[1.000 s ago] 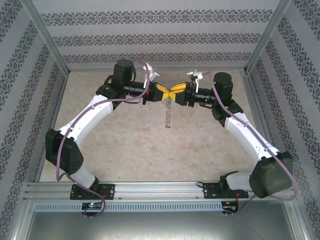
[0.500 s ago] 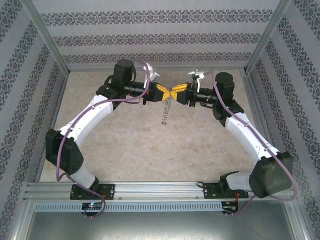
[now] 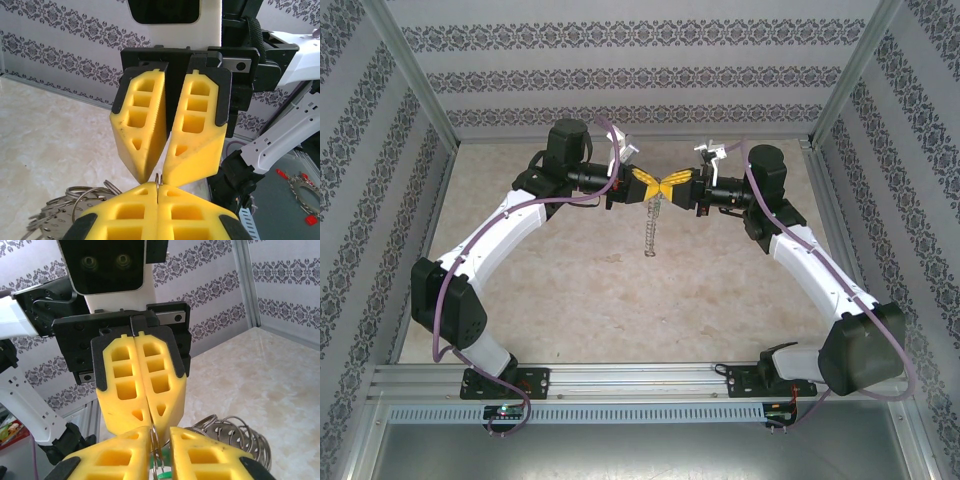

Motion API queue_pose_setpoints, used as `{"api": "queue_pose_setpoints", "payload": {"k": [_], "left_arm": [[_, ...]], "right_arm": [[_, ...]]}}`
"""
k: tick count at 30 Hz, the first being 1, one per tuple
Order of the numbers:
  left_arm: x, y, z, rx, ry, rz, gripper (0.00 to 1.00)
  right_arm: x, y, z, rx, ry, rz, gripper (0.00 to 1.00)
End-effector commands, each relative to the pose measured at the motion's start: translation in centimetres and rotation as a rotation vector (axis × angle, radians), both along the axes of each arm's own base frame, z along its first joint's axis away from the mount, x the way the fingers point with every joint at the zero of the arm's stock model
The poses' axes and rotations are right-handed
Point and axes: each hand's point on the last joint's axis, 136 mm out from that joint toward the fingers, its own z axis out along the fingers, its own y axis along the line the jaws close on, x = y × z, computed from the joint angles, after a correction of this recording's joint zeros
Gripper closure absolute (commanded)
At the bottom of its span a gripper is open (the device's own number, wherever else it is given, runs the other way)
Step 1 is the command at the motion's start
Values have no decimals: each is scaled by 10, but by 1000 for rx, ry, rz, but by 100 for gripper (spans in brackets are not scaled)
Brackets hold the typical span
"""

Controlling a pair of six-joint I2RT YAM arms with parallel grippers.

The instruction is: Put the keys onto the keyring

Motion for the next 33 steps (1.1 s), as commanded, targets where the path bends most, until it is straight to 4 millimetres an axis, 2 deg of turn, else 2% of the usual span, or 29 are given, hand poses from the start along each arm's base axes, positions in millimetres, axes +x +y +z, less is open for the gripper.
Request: {"api": "queue_pose_setpoints", "payload": {"k": [1, 11, 12, 14, 16, 20, 24, 26, 31, 33], "left_arm": [[-13, 0, 26, -58, -79, -43, 100], [-10, -1, 27, -61, -84, -33, 100], [-10, -1, 26, -60, -83, -31, 100], [-9, 0, 27, -62, -85, -27, 100], [-9, 0, 27, -62, -86, -25, 100], [-9, 0, 26, -61, -82, -23, 100], [-9, 0, 27, -62, -83, -22, 100], [-9, 0, 28, -64, -85, -19, 100], [-4, 0, 26, -53, -83, 1, 100], [-2, 1, 24, -37, -85, 5, 92]], "right_arm": [[-2, 6, -5, -4, 8, 36, 88], [-6, 9, -16, -19, 44, 56, 84], [-6, 9, -16, -19, 46, 58, 83], [-7, 9, -16, -21, 44, 58, 73], [-7, 8, -16, -24, 44, 52, 73], [-7, 8, -17, -25, 45, 50, 77], [-7, 8, -17, -26, 44, 49, 90], [-8, 9, -16, -24, 43, 58, 100], [-6, 8, -16, -42, 41, 55, 100], [-5, 7, -16, -63, 42, 52, 100]]}}
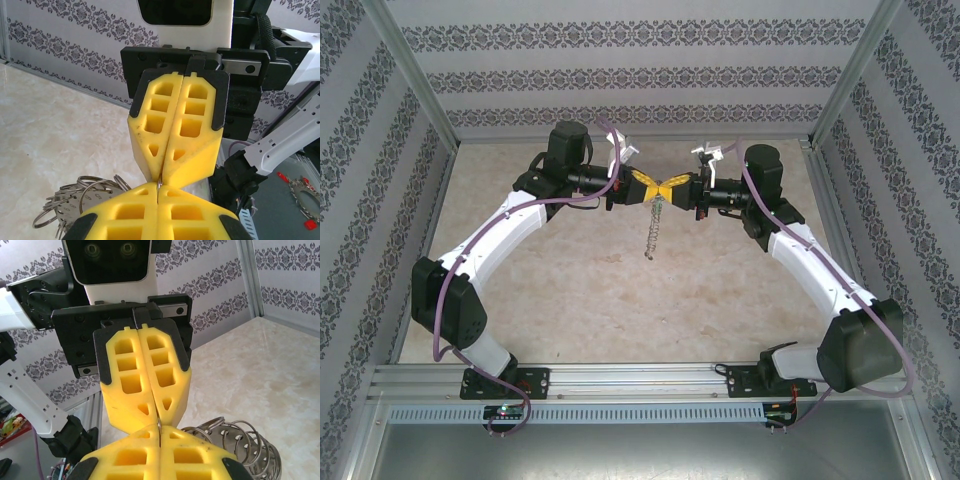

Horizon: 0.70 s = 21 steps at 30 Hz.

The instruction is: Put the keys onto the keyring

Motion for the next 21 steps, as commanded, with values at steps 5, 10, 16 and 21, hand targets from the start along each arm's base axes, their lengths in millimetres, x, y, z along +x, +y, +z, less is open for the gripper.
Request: {"api": "queue_pose_setpoints", "payload": {"k": [5, 10, 16, 21], "left_arm": [[0, 14, 30, 11, -137, -1, 73], [-6, 25, 31, 65, -132, -57, 62], [-7, 30, 22, 142, -113, -97, 60], [-2, 32, 10, 177, -104, -99, 60]], "right_arm": [[2, -2, -9, -136, 21, 25, 100], [4, -2, -5, -234, -2, 37, 100], [6, 5, -3, -350, -28, 68, 100], [6, 12, -11, -474, -34, 97, 100]]}}
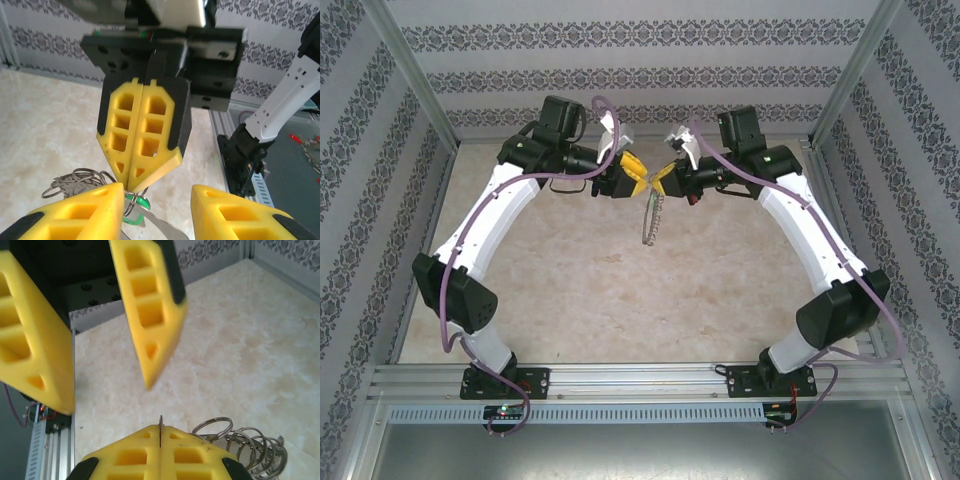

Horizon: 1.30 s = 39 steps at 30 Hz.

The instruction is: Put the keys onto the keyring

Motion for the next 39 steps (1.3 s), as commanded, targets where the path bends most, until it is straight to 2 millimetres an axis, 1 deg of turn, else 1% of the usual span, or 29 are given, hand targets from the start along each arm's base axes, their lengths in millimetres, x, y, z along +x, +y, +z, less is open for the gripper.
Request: {"api": "queue_pose_setpoints", "payload": {"k": [1, 6, 10, 15, 19, 24, 32, 39], "left_arm": [[-3, 9, -14, 47, 20, -17, 60], [-6, 11, -19, 54, 26, -31, 61], [-9, 11, -23, 54, 29, -42, 61], [-8, 11, -27, 54, 40, -48, 61], [-8, 9, -26, 37, 46, -61, 62], [-10, 7, -23, 16, 58, -80, 62], [-9, 3, -29, -4, 98, -103, 62], [-10, -1, -32, -10, 113, -119, 62]], "right_arm": [[-11, -1, -15, -132, -1, 42, 100], [-9, 1, -17, -188, -9, 60, 100], [-12, 0, -13, -192, -16, 76, 100], [-19, 0, -4, -176, -32, 93, 100], [-24, 1, 3, -150, -41, 110, 100], [-24, 3, 8, -130, -53, 114, 100], [-27, 6, 21, -82, -82, 128, 100], [-25, 7, 25, -63, -95, 125, 100]]}}
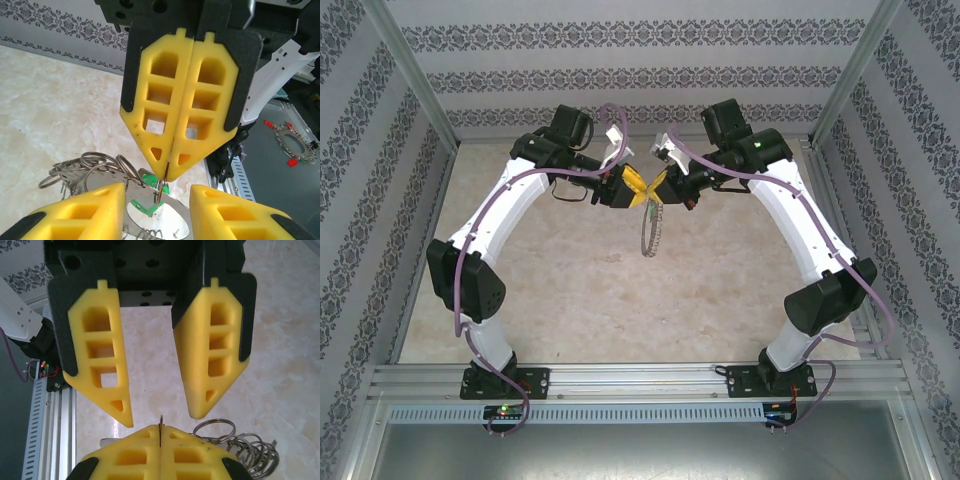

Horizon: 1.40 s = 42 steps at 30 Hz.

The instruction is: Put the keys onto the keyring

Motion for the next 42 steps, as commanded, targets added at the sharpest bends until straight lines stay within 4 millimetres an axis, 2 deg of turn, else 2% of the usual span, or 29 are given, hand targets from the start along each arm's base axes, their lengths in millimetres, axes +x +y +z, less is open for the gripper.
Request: {"api": "queue_pose_setpoints", "payload": {"k": [1, 7, 16, 19, 25, 28, 29, 30, 31, 33, 37, 42], "left_arm": [[-7, -2, 2, -26, 13, -38, 63], [-7, -4, 1, -33, 23, -47, 64], [-7, -6, 11, -68, 4, -59, 68], [-7, -6, 13, -80, 7, -65, 74], [-9, -8, 14, -95, 11, -79, 100], [-7, -9, 14, -103, 13, -76, 100], [-5, -9, 15, -105, 12, -68, 100], [-2, -10, 15, -103, 11, -56, 100], [-1, -10, 15, -104, 6, -54, 100], [2, -11, 16, -104, 2, -40, 100], [5, -12, 18, -113, 3, -33, 100], [8, -13, 21, -124, 8, -27, 100]], "right_arm": [[-9, 3, 32, 79, -73, 28, 100], [-8, 3, 33, 84, -75, 27, 100], [-8, 5, 32, 90, -67, 32, 100], [-7, 5, 31, 90, -67, 32, 100], [-4, 6, 29, 91, -59, 29, 100], [0, 7, 31, 96, -65, 16, 100], [2, 7, 32, 103, -70, 7, 94], [5, 6, 36, 116, -76, -12, 80], [7, 4, 38, 131, -81, -30, 72], [8, -3, 46, 177, -93, -67, 61], [10, -25, 56, 266, -136, -189, 53], [21, -47, 39, 321, -174, -410, 52]]}}
